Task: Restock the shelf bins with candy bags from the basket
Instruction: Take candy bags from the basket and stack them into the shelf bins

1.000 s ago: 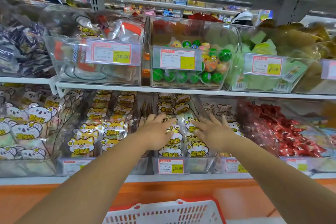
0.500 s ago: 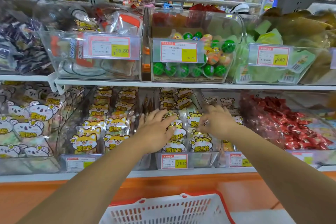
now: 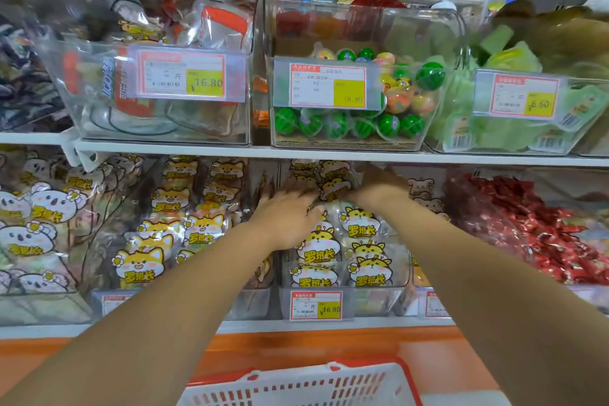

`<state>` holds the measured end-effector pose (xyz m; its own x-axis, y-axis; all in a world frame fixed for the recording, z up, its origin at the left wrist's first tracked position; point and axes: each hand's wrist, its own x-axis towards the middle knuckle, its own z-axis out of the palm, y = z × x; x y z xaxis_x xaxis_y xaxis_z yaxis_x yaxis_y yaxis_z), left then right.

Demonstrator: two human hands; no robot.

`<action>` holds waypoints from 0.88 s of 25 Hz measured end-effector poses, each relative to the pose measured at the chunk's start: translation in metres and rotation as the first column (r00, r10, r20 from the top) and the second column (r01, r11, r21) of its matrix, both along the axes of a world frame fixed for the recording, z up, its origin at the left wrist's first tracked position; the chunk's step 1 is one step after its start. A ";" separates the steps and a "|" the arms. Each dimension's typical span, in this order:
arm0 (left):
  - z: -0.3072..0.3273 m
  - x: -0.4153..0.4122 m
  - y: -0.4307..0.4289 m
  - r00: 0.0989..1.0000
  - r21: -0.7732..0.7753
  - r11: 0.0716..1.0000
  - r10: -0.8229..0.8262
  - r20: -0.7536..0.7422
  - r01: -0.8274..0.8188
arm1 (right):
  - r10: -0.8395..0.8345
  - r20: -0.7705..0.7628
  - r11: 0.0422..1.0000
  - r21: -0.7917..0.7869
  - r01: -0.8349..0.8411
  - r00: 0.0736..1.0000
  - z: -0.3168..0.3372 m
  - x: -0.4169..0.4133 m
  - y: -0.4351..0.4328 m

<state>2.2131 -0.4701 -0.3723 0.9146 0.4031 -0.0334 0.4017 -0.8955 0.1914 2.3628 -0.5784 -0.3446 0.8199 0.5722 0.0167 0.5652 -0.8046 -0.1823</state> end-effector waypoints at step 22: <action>-0.008 0.005 0.020 0.998 -0.043 0.999 -0.017 0.053 0.019 | 0.279 0.038 0.945 -0.187 -0.267 0.960 -0.023 0.016 0.012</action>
<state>2.2181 -0.4497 -0.3807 0.9225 0.3859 -0.0019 0.3740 -0.8928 0.2510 2.3790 -0.5660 -0.3673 0.6324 0.7723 -0.0595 0.7734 -0.6339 -0.0073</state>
